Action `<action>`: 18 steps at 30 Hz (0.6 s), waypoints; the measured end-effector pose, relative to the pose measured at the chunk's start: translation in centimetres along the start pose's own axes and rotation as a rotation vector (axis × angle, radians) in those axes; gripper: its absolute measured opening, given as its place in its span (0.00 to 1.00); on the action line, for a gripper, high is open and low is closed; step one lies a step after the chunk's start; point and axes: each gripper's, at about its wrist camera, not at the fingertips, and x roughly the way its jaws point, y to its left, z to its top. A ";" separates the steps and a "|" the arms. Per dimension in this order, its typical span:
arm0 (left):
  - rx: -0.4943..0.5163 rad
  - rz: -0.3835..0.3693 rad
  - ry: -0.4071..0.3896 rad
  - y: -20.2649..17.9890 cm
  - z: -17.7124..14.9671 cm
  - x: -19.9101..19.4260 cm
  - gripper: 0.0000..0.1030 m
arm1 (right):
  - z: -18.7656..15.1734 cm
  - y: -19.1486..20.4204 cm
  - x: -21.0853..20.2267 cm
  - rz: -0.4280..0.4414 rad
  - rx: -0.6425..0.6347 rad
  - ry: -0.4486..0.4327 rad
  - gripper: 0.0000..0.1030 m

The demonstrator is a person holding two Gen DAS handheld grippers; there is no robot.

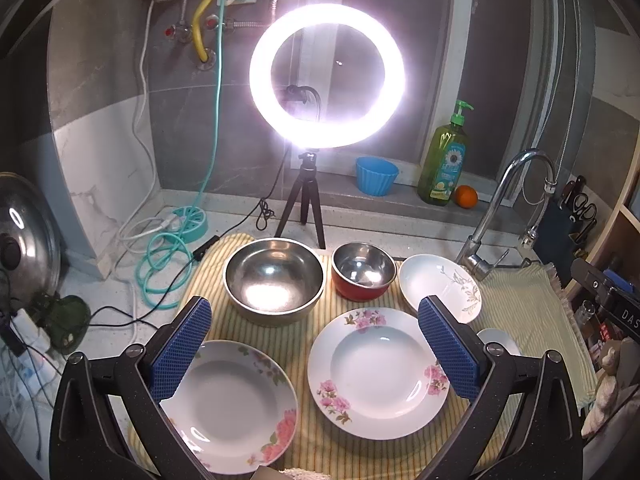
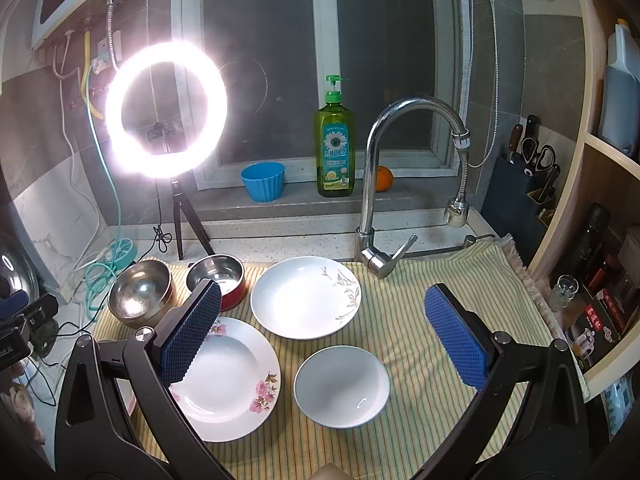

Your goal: Organize plates and bowls

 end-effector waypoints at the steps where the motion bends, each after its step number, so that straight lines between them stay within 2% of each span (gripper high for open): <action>1: 0.000 -0.001 0.001 0.0 0.0 0.0 0.99 | 0.0 0.0 -0.1 0.000 0.000 0.001 1.00; 18: -0.008 -0.015 0.002 0.2 0.2 0.2 0.99 | 0.0 0.2 0.2 -0.001 -0.002 0.002 1.00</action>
